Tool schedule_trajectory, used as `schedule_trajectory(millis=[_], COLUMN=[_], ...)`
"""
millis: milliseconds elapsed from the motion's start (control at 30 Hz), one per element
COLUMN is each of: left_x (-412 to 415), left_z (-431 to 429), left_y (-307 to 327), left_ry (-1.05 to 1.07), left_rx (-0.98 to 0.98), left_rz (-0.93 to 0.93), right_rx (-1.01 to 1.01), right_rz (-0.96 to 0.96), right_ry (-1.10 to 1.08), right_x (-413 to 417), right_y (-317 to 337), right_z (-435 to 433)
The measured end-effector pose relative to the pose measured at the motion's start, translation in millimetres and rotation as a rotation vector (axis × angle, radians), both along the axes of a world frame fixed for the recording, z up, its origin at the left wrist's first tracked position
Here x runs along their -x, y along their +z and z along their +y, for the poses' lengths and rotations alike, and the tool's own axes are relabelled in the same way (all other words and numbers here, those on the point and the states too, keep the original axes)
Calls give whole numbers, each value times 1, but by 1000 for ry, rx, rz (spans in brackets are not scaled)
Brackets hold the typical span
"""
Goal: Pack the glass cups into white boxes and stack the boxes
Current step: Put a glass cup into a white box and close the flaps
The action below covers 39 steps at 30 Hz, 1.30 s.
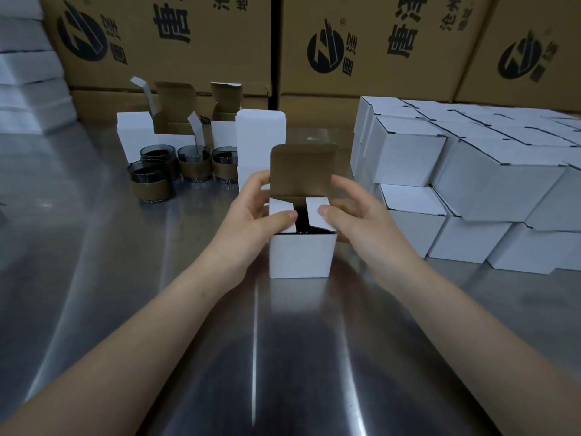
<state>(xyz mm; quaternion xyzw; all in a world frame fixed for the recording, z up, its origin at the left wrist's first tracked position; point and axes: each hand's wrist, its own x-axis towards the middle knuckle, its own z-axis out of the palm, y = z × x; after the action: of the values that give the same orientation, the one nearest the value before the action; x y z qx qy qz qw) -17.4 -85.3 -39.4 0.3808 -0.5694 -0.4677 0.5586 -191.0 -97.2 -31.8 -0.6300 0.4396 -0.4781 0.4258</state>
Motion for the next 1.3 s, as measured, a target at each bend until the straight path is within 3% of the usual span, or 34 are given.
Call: schedule_trajectory(millis=[367,700,833,967,1300], left_x=[0,-8,-14,-14,-16], left_z=[2,3,6,6,5], left_y=[-2,0,0,-4,-7], left_ry=[61,-35,-47,-87,-53], left_rx=[-58,-78,37,69,153], left_rz=[-46,-18,-260,-437,-351], right_rx=[0,-31,13,36,103], right_rz=[64,182,406,469,407], right_ry=[-12,105,158,228,195], right_x=[4,15,27,30,29], right_y=[6,10,15,17,12], right_z=[3,4,1,0,0])
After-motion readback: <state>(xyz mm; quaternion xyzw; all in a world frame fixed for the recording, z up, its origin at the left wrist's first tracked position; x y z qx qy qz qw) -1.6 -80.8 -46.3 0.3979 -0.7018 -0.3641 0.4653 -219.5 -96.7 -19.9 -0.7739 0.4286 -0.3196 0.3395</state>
